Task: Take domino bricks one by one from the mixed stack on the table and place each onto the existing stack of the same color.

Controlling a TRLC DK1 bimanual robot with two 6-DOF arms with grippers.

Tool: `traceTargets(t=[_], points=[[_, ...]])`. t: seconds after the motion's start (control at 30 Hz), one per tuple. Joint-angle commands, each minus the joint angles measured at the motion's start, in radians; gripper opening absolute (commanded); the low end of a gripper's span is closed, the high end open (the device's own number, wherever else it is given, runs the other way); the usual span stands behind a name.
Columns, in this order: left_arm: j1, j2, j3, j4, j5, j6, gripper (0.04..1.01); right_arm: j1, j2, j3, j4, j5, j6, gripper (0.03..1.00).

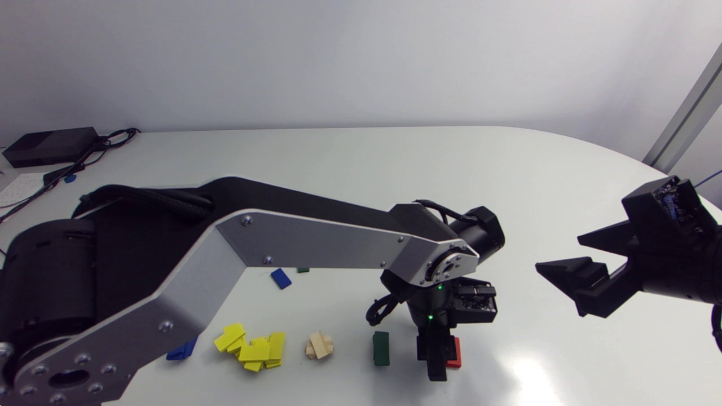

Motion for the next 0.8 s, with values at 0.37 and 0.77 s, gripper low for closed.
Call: traceTargets(t=[0.37,0.77], points=[[0.014,-0.057,0.055,-0.054,-0.03,-0.018,0.49,0.014,0.001,0.01,-0.008,-0.005,-0.003,0.97],[-0.024,-0.055,0.118,-0.104,-0.036,-0.024,0.49,0.014,0.001,0.016,-0.01,-0.005,-0.009,0.97]])
